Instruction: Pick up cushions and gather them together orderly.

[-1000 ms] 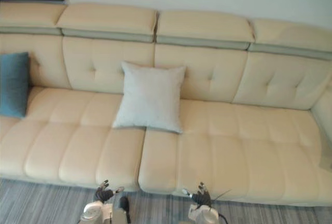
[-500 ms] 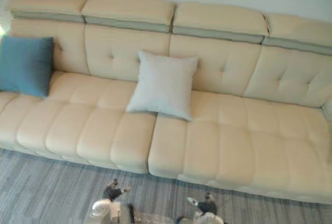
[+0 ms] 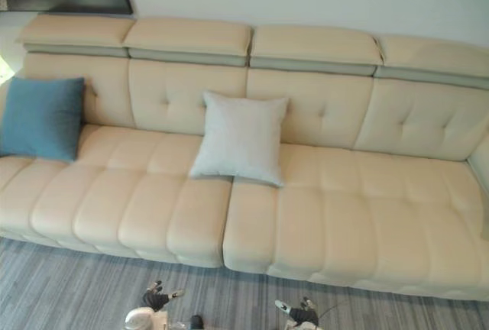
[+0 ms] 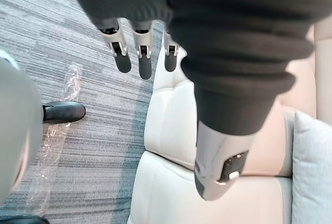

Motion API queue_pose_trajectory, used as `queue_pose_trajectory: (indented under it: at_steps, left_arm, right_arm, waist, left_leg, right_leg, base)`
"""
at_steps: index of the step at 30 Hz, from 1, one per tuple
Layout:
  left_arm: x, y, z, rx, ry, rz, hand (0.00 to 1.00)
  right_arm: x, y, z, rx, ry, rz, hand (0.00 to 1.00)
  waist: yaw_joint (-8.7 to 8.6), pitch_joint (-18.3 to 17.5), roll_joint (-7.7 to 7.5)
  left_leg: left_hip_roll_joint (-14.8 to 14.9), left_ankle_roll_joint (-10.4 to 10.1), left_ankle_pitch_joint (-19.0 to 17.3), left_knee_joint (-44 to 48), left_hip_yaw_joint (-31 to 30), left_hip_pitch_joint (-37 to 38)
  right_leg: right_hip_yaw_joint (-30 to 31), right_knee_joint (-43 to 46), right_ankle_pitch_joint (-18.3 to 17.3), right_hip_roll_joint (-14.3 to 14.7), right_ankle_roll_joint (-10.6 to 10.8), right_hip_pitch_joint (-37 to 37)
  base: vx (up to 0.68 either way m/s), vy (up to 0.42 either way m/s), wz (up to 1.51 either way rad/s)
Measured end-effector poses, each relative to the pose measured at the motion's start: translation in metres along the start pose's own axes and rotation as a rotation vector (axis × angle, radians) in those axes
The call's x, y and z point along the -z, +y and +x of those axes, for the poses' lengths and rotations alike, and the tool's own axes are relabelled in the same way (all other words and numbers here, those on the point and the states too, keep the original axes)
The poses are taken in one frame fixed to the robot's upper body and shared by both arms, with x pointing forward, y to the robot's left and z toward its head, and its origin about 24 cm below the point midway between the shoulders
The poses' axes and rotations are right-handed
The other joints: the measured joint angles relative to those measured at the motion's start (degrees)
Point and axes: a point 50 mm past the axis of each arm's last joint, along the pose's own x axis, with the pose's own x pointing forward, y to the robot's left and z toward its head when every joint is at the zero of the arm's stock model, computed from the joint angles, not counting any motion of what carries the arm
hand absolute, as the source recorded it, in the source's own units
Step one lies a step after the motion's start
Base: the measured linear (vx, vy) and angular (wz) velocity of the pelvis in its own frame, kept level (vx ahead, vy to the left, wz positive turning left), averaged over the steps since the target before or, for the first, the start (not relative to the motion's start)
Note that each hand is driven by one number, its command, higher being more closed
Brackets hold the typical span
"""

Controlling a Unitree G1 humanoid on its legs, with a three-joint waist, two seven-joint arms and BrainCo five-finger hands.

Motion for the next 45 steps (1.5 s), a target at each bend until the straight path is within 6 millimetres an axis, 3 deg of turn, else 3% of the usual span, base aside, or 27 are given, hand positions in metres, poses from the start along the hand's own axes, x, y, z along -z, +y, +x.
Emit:
queue_pose_trajectory:
  at_steps: [10,15,19,21,22,23,24,26,27,28,30,31,32,33,34,36,38,39,40,41,43,44,45]
  left_arm:
    - [0.003,0.0,0.0,0.009,0.015,0.004,0.0]
    - [0.003,0.003,0.0,0.004,0.013,0.019,0.0]
    - [-0.004,0.0,0.002,0.013,-0.004,0.034,0.0]
    - [-0.007,0.002,0.003,0.01,-0.013,0.037,0.0]
    - [-0.009,0.0,0.004,0.012,-0.018,0.036,0.0]
    - [-0.009,0.0,0.004,0.013,-0.019,0.036,0.0]
    - [-0.01,0.0,0.004,0.014,-0.018,0.039,0.0]
    - [-0.014,-0.002,0.005,0.027,-0.027,0.062,0.0]
    - [-0.014,-0.001,0.005,0.031,-0.032,0.085,0.0]
    - [-0.015,0.001,0.005,0.026,-0.034,0.09,0.0]
    - [-0.017,0.009,0.006,0.008,-0.042,0.099,0.0]
    - [-0.019,0.009,0.006,0.009,-0.05,0.107,0.0]
    - [-0.023,0.014,0.007,-0.005,-0.062,0.123,0.0]
    - [-0.022,0.018,0.007,-0.01,-0.06,0.139,0.0]
    - [-0.015,0.022,0.006,-0.018,-0.039,0.148,0.0]
    - [-0.009,0.017,0.004,-0.005,-0.022,0.147,0.0]
    - [-0.013,0.005,0.004,0.024,-0.034,0.147,0.0]
    - [-0.014,0.0,0.004,0.039,-0.037,0.154,0.0]
    - [-0.014,-0.004,0.004,0.052,-0.038,0.16,0.0]
    - [-0.017,-0.008,0.004,0.066,-0.051,0.161,0.0]
    - [-0.021,-0.017,0.004,0.093,-0.068,0.179,0.0]
    - [-0.021,-0.017,0.004,0.094,-0.069,0.18,0.0]
    - [-0.022,-0.021,0.003,0.106,-0.075,0.183,0.0]
  right_arm:
    - [0.001,0.0,0.0,0.003,0.01,0.005,0.0]
    - [0.002,-0.001,0.0,0.005,0.013,0.007,0.0]
    - [-0.001,-0.003,0.001,0.019,0.005,0.029,0.0]
    - [-0.009,0.002,0.003,0.005,-0.016,0.029,0.0]
    - [-0.015,0.004,0.004,-0.001,-0.031,0.025,0.0]
    - [-0.021,0.006,0.005,-0.008,-0.047,0.017,0.0]
    - [-0.024,0.007,0.006,-0.008,-0.056,0.016,0.0]
    - [-0.025,-0.002,0.007,0.016,-0.056,0.005,0.0]
    - [-0.023,-0.009,0.007,0.034,-0.051,-0.005,0.0]
    - [-0.023,-0.011,0.007,0.038,-0.052,-0.015,0.0]
    - [-0.028,-0.012,0.008,0.035,-0.063,-0.045,0.0]
    - [-0.03,-0.013,0.008,0.04,-0.068,-0.065,0.0]
    - [-0.03,-0.013,0.009,0.038,-0.064,-0.087,0.0]
    - [-0.028,-0.013,0.008,0.039,-0.058,-0.089,0.0]
    - [-0.025,-0.017,0.009,0.048,-0.042,-0.097,0.0]
    - [-0.026,-0.021,0.009,0.057,-0.039,-0.102,0.0]
    - [-0.025,-0.024,0.009,0.065,-0.036,-0.101,0.0]
    - [-0.024,-0.024,0.009,0.067,-0.033,-0.097,0.0]
    - [-0.023,-0.025,0.008,0.07,-0.031,-0.095,0.0]
    - [-0.022,-0.027,0.008,0.077,-0.031,-0.087,0.0]
    - [-0.025,-0.033,0.009,0.093,-0.033,-0.082,0.0]
    - [-0.025,-0.034,0.009,0.093,-0.034,-0.081,0.0]
    - [-0.027,-0.038,0.009,0.11,-0.037,-0.058,0.0]
  waist:
    - [-0.42,0.09,-0.78]
    - [-0.85,0.61,-1.48]
    - [-0.97,1.17,-1.33]
    - [-0.87,2.71,-0.75]
    - [-0.82,2.74,-0.07]
    - [-0.7,3.05,0.83]
    - [-1.25,3.62,0.34]
    - [-1.8,4.23,0.66]
    - [-1.99,4.34,0.84]
    - [-2.35,4.48,1.04]
    - [-2.74,4.88,1.64]
    - [-2.74,4.89,3.26]
    - [-2.73,5.17,2.18]
    - [-2.75,5.09,1.16]
    - [-1.92,5.05,1.66]
    - [-1.84,4.0,2.89]
    - [-2.58,4.01,3.06]
    - [-2.62,4.23,3.17]
    - [-2.62,4.26,3.11]
    - [-2.52,4.75,2.84]
    - [-1.77,6.02,3.75]
    - [-1.77,6.06,3.82]
    - [-1.77,6.58,4.83]
  left_leg:
    - [-0.62,0.02,0.0,-4.24,3.13,4.93]
    - [-0.73,0.04,-0.1,-4.52,4.83,5.75]
    - [-0.28,-0.23,-0.9,-3.96,9.51,5.65]
    - [1.66,-0.46,-3.77,0.67,12.98,4.58]
    - [3.65,-0.51,-6.44,5.64,13.76,1.66]
    - [5.59,-0.01,-7.63,8.39,15.28,-0.6]
    - [5.91,0.0,-7.74,9.48,17.3,-1.03]
    - [6.8,-0.43,-8.13,11.47,19.33,-0.99]
    - [7.51,-1.15,-8.83,13.27,19.39,-0.55]
    - [8.04,-1.47,-9.12,14.25,19.38,-0.47]
    - [9.59,-1.63,-9.43,15.44,19.63,-0.39]
    - [12.07,-2.6,-9.95,15.03,20.89,-0.34]
    - [12.89,-3.87,-10.43,16.56,21.87,-0.23]
    - [12.71,-4.74,-10.87,17.08,22.39,0.27]
    - [14.38,-5.66,-11.26,17.37,22.31,1.36]
    - [17.02,-6.97,-10.04,16.34,22.31,1.79]
    - [19.61,-7.41,-9.63,18.23,21.51,1.65]
    - [20.88,-6.77,-9.64,21.21,20.25,0.98]
    - [21.53,-3.76,-9.61,25.01,17.52,-0.42]
    - [20.73,0.39,-10.5,31.21,10.17,-3.12]
    - [12.74,-2.19,-15.07,34.37,-1.79,-4.88]
    - [12.49,-2.19,-15.26,34.42,-1.99,-4.94]
    - [8.08,-1.59,-17.21,34.15,-4.89,-6.21]
  right_leg:
    - [3.44,-1.97,1.06,0.19,-1.61,1.86]
    - [5.4,-2.06,1.18,0.19,-1.71,1.5]
    - [9.72,-2.0,2.63,0.85,-1.15,-1.06]
    - [10.4,-1.15,5.36,2.34,-1.71,-2.8]
    - [7.05,-1.28,8.64,3.92,-2.6,-5.17]
    - [0.75,-2.15,9.85,4.23,-5.73,-6.38]
    - [-6.7,-1.41,7.31,3.33,-7.93,-6.78]
    - [-12.53,0.07,6.66,1.99,-7.55,-7.6]
    - [-12.64,1.48,6.62,2.07,-5.12,-7.86]
    - [-11.94,2.17,5.77,2.32,-4.31,-8.24]
    - [-14.77,5.48,1.21,1.81,-3.31,-9.67]
    - [-21.1,10.07,-1.73,0.18,-3.42,-10.41]
    - [-22.65,14.72,-2.63,-2.57,-4.95,-11.63]
    - [-23.29,14.92,-2.37,-4.05,-3.53,-11.36]
    - [-22.62,13.1,-1.01,-1.27,-2.43,-10.78]
    - [-21.73,8.84,0.19,3.2,-3.86,-9.19]
    - [-21.08,8.61,-0.23,5.84,-5.75,-9.43]
    - [-20.4,8.8,-0.47,6.81,-6.67,-9.27]
    - [-19.38,9.04,-0.85,7.47,-7.26,-9.13]
    - [-17.02,8.82,-0.93,7.89,-7.68,-8.23]
    - [-12.78,7.99,-1.13,7.93,-8.88,-6.55]
    - [-12.71,7.93,-1.13,7.94,-8.88,-6.45]
    - [-10.33,7.78,-1.1,8.01,-8.94,-5.44]
  base:
    - [0.04,0.011,-0.16]
    - [-0.02,-0.01,-0.23]
    - [-0.06,-0.023,-0.58]
    - [-0.09,-0.046,-1.15]
    - [-0.12,-0.094,-1.32]
    - [-0.12,-0.11,-1.32]
    - [-0.09,-0.103,-1.01]
    - [-0.09,-0.071,-0.64]
    - [-0.07,-0.065,-0.54]
    - [-0.07,-0.125,-0.55]
    - [-0.06,-0.15,-0.53]
    - [-0.03,-0.193,-0.62]
    - [-0.01,-0.202,-0.51]
    - [0.03,-0.211,-0.76]
    - [0.05,-0.17,-0.75]
    - [0.09,-0.222,-0.61]
    - [0.11,-0.196,-0.36]
    - [0.06,-0.151,-0.43]
    - [0.11,-0.212,-0.67]
    - [0.11,-0.134,-0.86]
    - [0.1,-0.028,-0.95]
    - [0.1,0.059,-0.93]
    - [0.11,0.075,-0.88]
